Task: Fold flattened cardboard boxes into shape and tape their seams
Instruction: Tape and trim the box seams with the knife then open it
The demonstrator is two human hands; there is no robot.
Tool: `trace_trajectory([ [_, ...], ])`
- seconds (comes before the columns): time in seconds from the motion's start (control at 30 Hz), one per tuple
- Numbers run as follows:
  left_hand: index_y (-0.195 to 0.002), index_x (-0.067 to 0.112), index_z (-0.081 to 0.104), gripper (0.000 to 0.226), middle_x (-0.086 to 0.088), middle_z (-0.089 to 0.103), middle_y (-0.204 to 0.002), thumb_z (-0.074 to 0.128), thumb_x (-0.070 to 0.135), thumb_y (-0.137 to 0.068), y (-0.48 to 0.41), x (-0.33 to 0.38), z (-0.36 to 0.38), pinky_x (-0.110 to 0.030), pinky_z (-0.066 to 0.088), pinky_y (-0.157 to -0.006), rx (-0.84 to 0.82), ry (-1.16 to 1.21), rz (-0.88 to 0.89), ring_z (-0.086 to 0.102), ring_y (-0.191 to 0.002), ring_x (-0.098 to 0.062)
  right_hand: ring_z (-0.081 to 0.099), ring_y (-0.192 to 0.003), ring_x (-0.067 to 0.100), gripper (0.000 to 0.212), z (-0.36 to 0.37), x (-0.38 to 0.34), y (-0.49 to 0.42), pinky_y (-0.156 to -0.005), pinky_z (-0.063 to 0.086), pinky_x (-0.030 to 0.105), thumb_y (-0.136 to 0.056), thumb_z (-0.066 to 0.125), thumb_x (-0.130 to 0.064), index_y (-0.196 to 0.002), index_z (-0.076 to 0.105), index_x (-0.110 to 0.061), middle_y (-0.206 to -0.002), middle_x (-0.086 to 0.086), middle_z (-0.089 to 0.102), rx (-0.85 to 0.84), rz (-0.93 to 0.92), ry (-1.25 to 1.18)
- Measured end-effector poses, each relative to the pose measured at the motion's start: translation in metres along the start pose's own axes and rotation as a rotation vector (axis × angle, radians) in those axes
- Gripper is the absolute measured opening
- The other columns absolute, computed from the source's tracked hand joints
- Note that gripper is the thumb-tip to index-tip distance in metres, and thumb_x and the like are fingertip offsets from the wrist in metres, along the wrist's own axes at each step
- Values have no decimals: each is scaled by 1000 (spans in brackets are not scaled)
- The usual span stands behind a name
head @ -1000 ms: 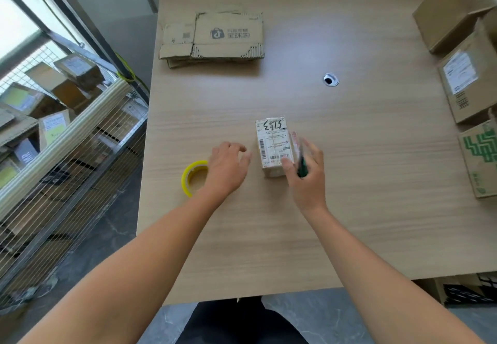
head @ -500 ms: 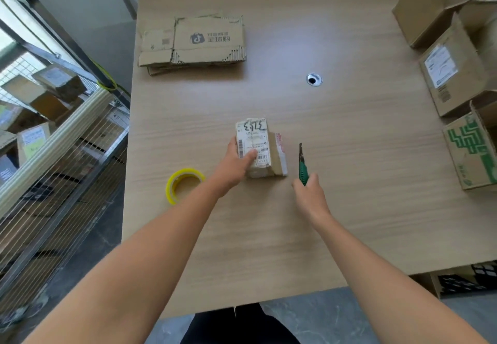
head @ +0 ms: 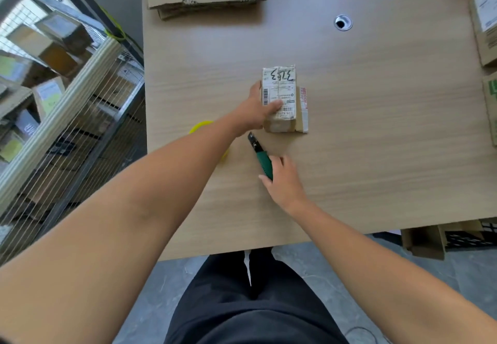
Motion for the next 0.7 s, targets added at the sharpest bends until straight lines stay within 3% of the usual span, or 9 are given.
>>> trace_trajectory([
  [0.13,-156,23,10,81,-4,57,-139,66,29,-97,-6,3,2,-46,54,-95,-34,-9,24,62,-115,-23,48,-119,27,55,-2,-13,6,-106,41,35,-98,66,-28,-144,48,-5,-128,13,47,-45,-70,-138],
  [0.2,-155,20,13,80,-5,58,-138,66,28,-97,-7,5,0,-49,52,-98,-29,-10,48,62,-115,-23,53,-115,24,37,-17,-8,14,-102,43,32,-100,61,-23,-133,59,-6,-122,9,53,150,11,-251],
  [0.27,-155,19,14,78,-4,58,-138,66,28,-97,-7,3,1,-51,50,-101,-32,-1,53,62,-117,-24,57,-110,20,22,-48,16,23,-99,45,31,-102,56,-21,-121,62,-14,-115,1,55,454,252,-450],
  [0.33,-155,18,14,79,-4,58,-140,66,29,-96,-9,0,2,-52,49,-103,-57,28,40,61,-120,-25,57,-108,15,22,-79,34,13,-94,47,29,-102,52,-25,-122,58,-18,-118,-3,56,601,426,-663],
  [0.43,-157,17,12,83,-6,56,-143,67,26,-96,-13,-2,8,-48,47,-106,-102,85,39,59,-124,-26,56,-116,11,42,-111,21,-42,-90,44,24,-107,41,-41,-140,55,-20,-128,-9,59,340,408,-797],
  [0.53,-151,24,28,72,-5,63,-134,66,5,-93,-10,7,14,-33,58,-89,-143,244,101,65,-117,-22,74,-95,17,50,-126,-12,-72,-71,57,30,-108,27,-53,-116,70,-27,-103,-6,78,102,401,-1040],
  [0.6,-143,36,39,64,2,65,-130,65,7,-92,0,24,9,-27,56,-77,-127,436,135,65,-112,-14,75,-88,14,52,-149,-20,-72,-67,57,31,-106,31,-55,-113,70,-21,-100,-3,78,180,339,-1128],
  [0.7,-112,34,58,23,11,65,-128,61,41,-90,14,53,-4,-41,44,-96,-53,658,226,58,-122,-13,65,-105,10,42,-185,-8,-51,-86,43,40,-88,45,-63,-92,65,-27,-105,-9,72,399,240,-1252],
])
Point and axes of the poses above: each hand's wrist, its own y-axis away from the middle knuckle, its own z-axis out of the palm, x = y × z, the point moved 8 cm from there along -y, towards the middle knuckle
